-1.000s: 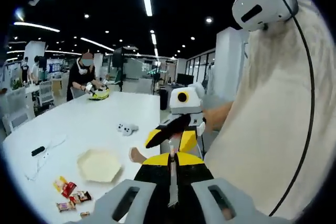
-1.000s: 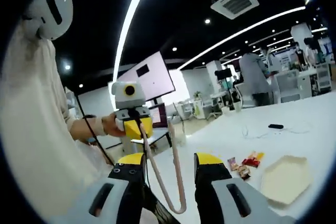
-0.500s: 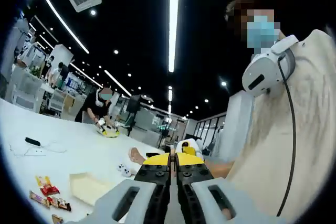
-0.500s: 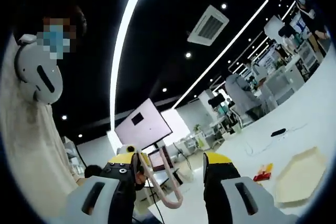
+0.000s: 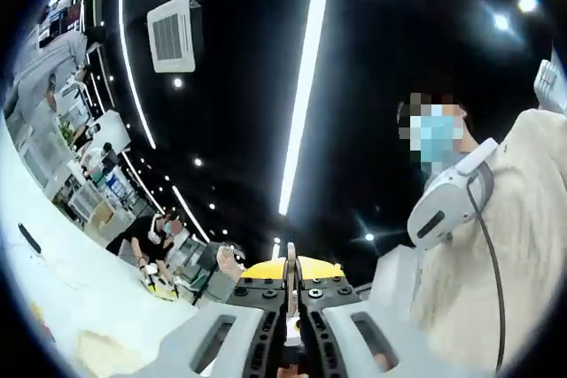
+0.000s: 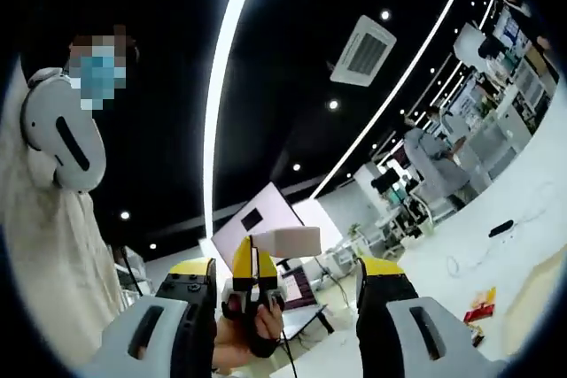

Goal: Place the target food into the container with the food tongs after gripping and lifting it, then release it inside without dropping or visibly crushing the food.

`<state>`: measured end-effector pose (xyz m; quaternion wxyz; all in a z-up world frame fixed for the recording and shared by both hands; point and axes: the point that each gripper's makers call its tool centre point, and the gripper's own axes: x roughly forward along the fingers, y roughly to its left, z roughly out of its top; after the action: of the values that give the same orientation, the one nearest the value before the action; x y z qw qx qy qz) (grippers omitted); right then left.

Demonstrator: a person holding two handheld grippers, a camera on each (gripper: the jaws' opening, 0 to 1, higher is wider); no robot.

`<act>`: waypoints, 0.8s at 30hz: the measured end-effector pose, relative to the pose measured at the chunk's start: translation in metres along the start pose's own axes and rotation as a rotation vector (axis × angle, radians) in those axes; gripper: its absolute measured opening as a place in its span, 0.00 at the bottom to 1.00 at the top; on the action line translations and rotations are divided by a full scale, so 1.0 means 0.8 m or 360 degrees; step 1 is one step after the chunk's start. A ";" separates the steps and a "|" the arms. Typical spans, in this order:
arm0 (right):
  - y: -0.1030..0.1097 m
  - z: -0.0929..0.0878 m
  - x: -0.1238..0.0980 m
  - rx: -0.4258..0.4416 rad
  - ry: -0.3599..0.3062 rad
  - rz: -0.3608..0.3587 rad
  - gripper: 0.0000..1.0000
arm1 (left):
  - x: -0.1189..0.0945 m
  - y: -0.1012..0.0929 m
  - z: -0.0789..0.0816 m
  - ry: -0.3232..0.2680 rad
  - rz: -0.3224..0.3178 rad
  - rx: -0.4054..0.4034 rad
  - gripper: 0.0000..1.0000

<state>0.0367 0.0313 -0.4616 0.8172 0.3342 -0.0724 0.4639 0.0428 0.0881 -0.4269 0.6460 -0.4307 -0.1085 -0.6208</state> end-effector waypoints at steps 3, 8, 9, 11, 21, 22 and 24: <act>0.003 0.001 0.014 -0.0012 -0.0014 0.0021 0.66 | 0.000 0.002 -0.002 -0.0013 -0.0015 -0.0014 0.00; 0.013 0.001 0.028 -0.0054 -0.0012 0.0051 0.67 | 0.008 -0.010 -0.005 -0.0015 -0.0068 -0.0027 0.00; 0.015 0.001 0.031 -0.0060 -0.0014 0.0058 0.67 | 0.009 -0.012 -0.005 -0.0014 -0.0076 -0.0028 0.00; 0.018 0.001 0.033 -0.0057 -0.0013 0.0071 0.67 | 0.010 -0.015 -0.007 -0.0008 -0.0087 -0.0033 0.00; 0.016 -0.015 0.038 -0.0057 0.0051 0.0060 0.63 | 0.002 -0.014 -0.018 -0.0011 -0.0071 -0.0072 0.00; 0.016 -0.017 0.039 -0.0056 0.0058 0.0062 0.62 | 0.000 -0.013 -0.017 -0.0030 -0.0069 -0.0082 0.00; 0.016 -0.023 0.041 -0.0053 0.0077 0.0068 0.58 | -0.002 -0.013 -0.015 -0.0067 -0.0064 -0.0103 0.00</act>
<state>0.0410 0.0702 -0.4557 0.8141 0.3075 -0.0674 0.4879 0.0283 0.0825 -0.4311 0.6168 -0.4619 -0.1106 -0.6277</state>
